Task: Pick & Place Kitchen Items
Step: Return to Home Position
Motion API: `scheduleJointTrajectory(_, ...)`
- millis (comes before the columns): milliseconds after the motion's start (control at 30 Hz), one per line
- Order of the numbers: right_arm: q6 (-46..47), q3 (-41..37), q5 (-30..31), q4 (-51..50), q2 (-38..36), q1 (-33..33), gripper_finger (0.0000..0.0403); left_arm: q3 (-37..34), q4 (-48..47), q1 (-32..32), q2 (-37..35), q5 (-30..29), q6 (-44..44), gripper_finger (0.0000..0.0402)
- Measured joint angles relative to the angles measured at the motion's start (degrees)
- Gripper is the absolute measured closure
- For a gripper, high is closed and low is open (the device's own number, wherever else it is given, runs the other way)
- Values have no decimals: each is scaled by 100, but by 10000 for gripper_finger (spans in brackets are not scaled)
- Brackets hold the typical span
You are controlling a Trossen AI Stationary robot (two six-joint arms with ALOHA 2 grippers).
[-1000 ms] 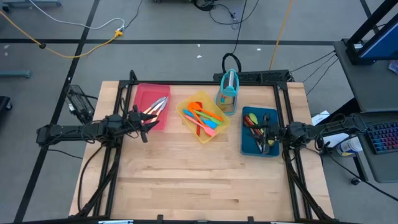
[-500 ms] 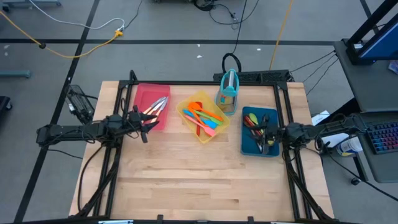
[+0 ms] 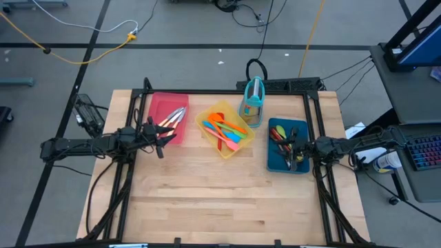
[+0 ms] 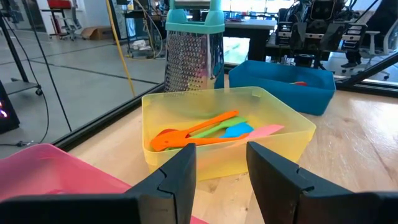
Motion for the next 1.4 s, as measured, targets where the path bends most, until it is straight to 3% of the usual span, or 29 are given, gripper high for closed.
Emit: scheduleJointTrajectory(1400, -14, 0, 1, 80, -7, -1, 252, 0, -33, 2, -1, 0, 302, 256)
